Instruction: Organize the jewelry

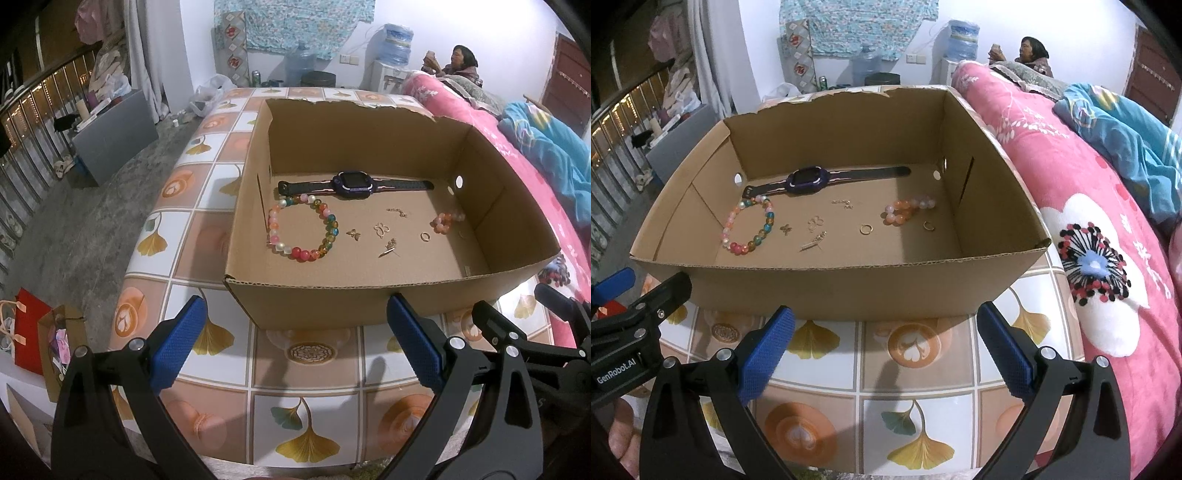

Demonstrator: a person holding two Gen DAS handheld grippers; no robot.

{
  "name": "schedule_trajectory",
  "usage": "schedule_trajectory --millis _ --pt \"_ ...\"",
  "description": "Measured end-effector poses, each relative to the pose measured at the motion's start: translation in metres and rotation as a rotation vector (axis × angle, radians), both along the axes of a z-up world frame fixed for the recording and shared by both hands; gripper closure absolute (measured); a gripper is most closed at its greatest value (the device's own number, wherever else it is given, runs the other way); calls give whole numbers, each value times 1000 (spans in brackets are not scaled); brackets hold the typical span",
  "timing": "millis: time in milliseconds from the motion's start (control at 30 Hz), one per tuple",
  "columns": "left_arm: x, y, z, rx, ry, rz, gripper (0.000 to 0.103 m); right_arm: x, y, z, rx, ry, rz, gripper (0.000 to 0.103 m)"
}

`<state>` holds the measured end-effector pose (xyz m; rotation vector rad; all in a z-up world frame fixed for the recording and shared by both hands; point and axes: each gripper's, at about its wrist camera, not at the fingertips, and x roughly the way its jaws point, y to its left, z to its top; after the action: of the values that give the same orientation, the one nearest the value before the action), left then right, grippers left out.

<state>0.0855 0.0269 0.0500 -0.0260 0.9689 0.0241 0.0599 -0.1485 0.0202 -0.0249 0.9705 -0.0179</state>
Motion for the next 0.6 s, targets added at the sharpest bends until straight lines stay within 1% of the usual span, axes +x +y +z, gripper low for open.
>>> schedule_trajectory --millis 600 --pt "0 0 -2 -4 4 3 8 1 -2 -1 3 4 -7 7"
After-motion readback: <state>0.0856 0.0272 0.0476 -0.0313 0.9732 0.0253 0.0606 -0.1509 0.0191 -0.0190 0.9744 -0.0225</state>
